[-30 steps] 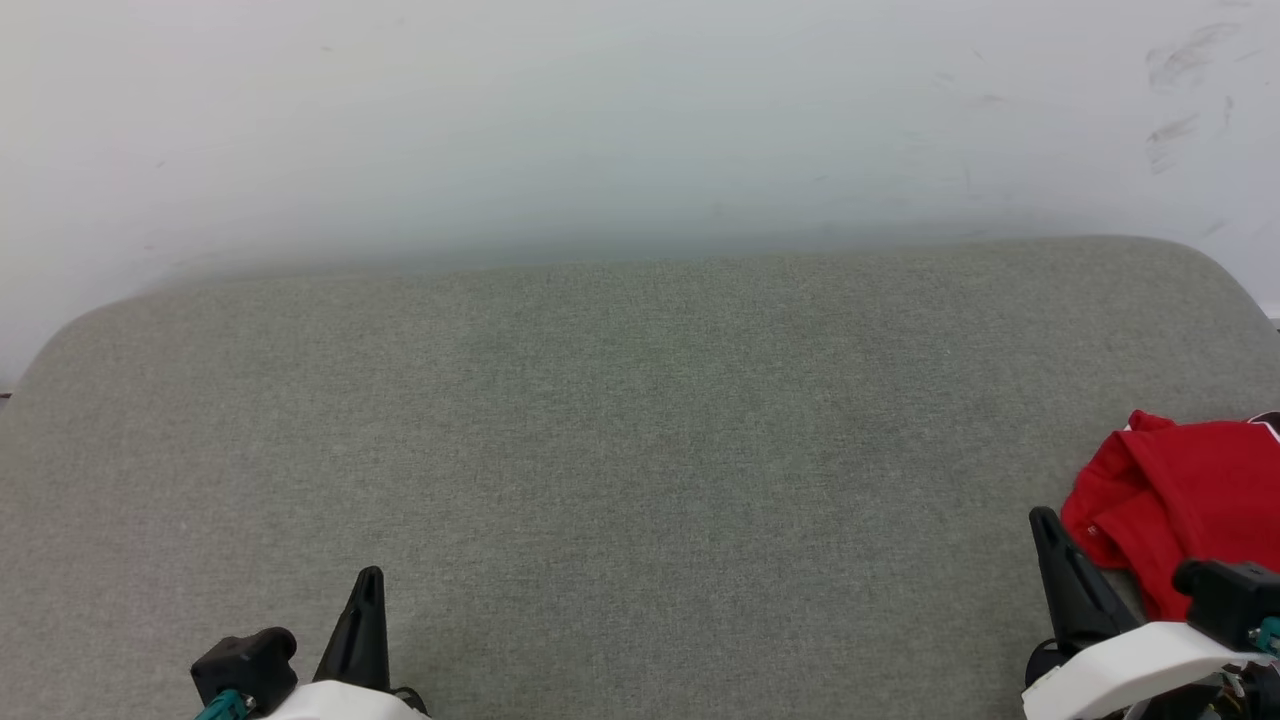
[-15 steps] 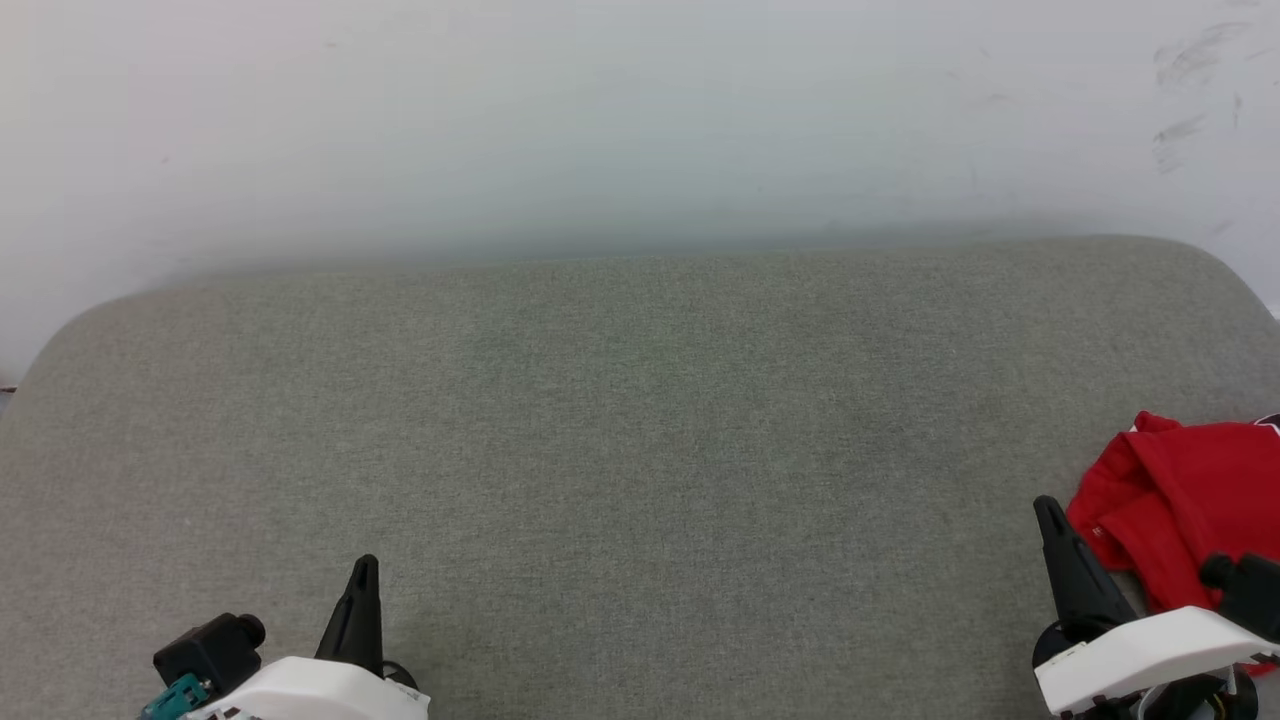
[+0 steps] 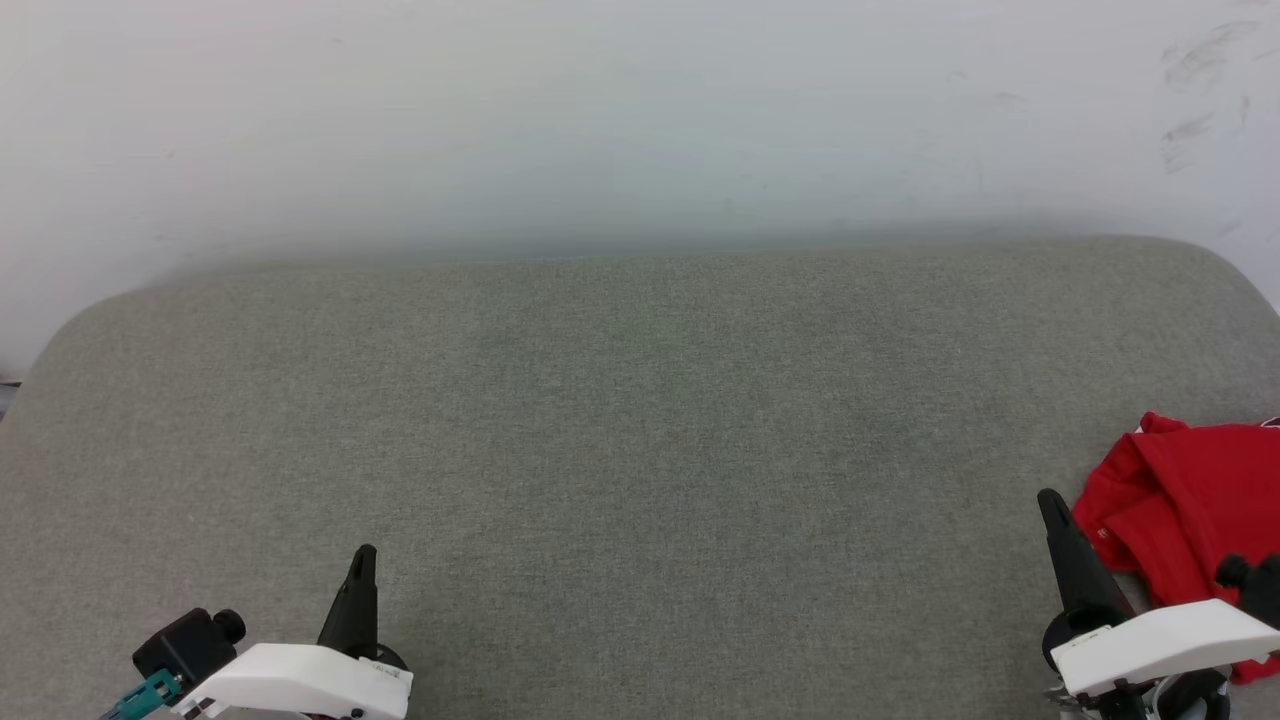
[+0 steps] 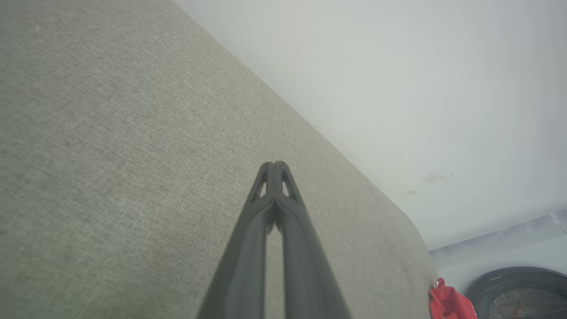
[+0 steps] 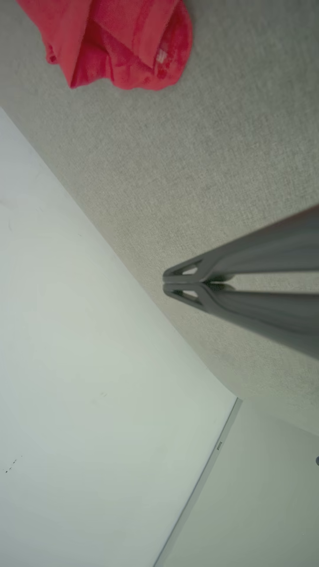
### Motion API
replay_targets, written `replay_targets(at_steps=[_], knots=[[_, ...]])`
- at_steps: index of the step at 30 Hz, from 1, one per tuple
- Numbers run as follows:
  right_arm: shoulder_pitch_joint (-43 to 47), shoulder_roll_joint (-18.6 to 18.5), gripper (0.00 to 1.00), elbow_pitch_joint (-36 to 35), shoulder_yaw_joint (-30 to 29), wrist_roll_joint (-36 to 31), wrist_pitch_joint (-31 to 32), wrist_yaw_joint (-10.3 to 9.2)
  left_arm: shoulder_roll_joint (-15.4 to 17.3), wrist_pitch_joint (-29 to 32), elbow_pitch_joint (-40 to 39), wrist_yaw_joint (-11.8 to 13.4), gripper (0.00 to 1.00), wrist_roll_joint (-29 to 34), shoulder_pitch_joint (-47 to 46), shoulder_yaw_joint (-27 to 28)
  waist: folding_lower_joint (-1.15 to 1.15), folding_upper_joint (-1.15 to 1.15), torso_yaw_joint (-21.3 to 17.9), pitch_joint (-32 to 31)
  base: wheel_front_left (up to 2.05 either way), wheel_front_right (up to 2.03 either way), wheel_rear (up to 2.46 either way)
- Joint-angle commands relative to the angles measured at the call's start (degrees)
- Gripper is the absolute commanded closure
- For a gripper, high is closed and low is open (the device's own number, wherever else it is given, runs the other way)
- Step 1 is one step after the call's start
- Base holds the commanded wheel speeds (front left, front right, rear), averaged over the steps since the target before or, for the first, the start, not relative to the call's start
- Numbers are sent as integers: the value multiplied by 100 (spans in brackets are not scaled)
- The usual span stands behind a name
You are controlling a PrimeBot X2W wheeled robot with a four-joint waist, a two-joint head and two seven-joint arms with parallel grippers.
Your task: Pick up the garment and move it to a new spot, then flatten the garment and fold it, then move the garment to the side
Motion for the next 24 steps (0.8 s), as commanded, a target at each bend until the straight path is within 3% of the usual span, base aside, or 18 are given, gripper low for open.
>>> replay_targets(at_steps=[1, 24], knots=[[-175, 9, 100, -37, -23, 156, 13, 0, 1, 26, -49, -34, 100, -133, -172, 58, 0, 0, 2, 1, 0, 0, 0], [-351, 51, 100, 228, -112, 1663, 150, 0, -106, 419, 68, -243, 100, -1567, -381, 307, 0, 0, 58, 30, 0, 0, 0]])
